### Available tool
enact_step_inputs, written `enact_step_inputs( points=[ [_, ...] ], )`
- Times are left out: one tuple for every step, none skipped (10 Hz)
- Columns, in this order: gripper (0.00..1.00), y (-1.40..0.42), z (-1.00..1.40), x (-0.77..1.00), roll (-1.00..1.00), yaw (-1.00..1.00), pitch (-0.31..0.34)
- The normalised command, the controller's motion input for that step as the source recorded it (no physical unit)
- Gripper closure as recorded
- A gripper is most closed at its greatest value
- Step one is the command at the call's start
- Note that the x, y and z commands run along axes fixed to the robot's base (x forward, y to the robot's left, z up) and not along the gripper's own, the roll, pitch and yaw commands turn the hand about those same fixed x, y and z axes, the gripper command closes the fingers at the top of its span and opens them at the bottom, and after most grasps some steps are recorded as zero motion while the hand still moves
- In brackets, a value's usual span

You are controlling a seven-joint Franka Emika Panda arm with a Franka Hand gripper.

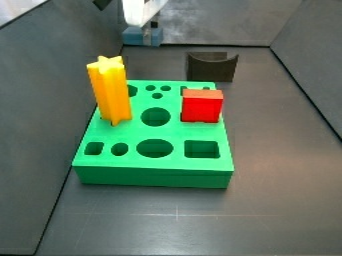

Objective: Pick up the rectangle object. Move up. Place the rectangle object on the fixture. Regrasp the rectangle object. Move to above the board. Insert the rectangle object.
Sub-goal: Place the rectangle object on the fixture.

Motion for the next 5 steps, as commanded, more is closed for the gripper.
enact_step_inputs(
  points=[
    [1.0,0.0,1.0,-0.01,0.01,0.0,0.018],
    [1.0,0.0,1.0,-0.02,0.02,-0.01,0.03],
    [1.0,0.0,1.0,-0.02,0.03,-0.01,0.035],
    [1.0,0.01,1.0,-0.03,0.06,-0.02,0.049],
    [1.0,0.01,1.0,-0.03,0.06,-0.02,0.053]
  ],
)
